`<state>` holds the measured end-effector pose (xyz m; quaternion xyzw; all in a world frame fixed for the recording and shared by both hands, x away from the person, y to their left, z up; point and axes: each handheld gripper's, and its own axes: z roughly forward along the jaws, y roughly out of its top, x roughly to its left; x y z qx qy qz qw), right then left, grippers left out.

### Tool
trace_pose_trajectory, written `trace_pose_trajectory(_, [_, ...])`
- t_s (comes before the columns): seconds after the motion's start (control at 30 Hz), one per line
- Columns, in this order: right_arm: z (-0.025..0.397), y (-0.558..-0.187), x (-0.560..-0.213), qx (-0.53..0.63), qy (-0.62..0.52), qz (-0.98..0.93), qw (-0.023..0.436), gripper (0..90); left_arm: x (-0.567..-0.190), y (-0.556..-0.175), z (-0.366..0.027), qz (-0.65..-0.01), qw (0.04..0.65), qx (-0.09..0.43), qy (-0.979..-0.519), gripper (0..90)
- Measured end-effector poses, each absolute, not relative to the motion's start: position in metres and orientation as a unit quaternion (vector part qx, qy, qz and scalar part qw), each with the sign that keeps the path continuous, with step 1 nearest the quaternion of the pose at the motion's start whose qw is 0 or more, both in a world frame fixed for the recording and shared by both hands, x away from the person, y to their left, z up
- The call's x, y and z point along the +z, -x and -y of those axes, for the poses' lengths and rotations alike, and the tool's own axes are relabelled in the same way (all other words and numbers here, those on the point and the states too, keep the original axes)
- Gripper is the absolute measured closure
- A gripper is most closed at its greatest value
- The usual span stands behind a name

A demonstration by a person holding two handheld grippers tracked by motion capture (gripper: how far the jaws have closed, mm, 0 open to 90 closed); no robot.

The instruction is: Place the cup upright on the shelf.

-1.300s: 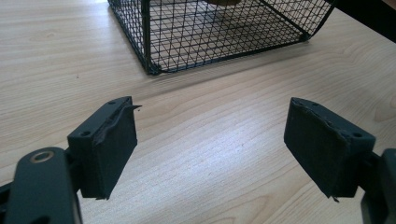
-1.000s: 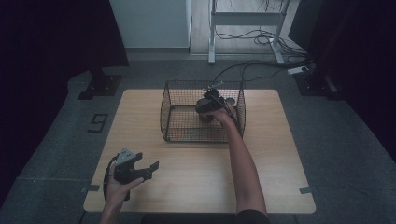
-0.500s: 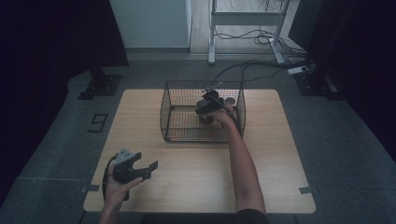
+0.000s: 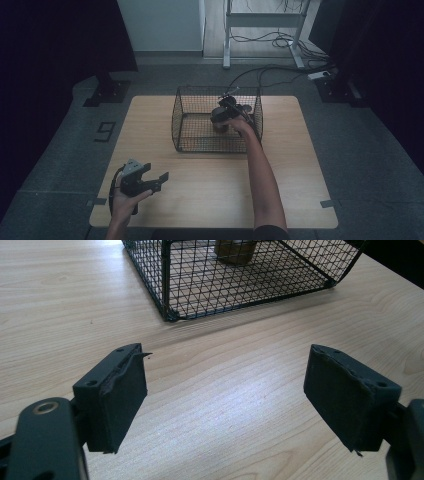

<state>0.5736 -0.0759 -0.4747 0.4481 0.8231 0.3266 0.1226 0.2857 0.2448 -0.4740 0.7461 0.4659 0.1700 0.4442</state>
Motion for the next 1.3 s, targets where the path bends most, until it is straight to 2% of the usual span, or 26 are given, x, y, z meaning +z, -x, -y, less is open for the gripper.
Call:
trace_pose_trajectory(0.43, [0.086,-0.554,-0.445,0.393,-0.45,-0.788,0.148,8.5,-0.473,-0.285,-0.244,-0.465,0.443,0.173,-0.746,17.6])
trace_pose_trajectory(0.73, [0.09,-0.533,-0.429,0.425,-0.439,-0.778,0.147,11.0,-0.474,-0.284,-0.239,-0.461,0.44,0.171,-0.752,17.6])
trace_pose_trajectory(1.3, [0.105,-0.467,-0.406,0.463,-0.397,-0.777,0.156,13.4,-0.471,-0.281,-0.231,-0.45,0.439,0.174,-0.758,17.5])
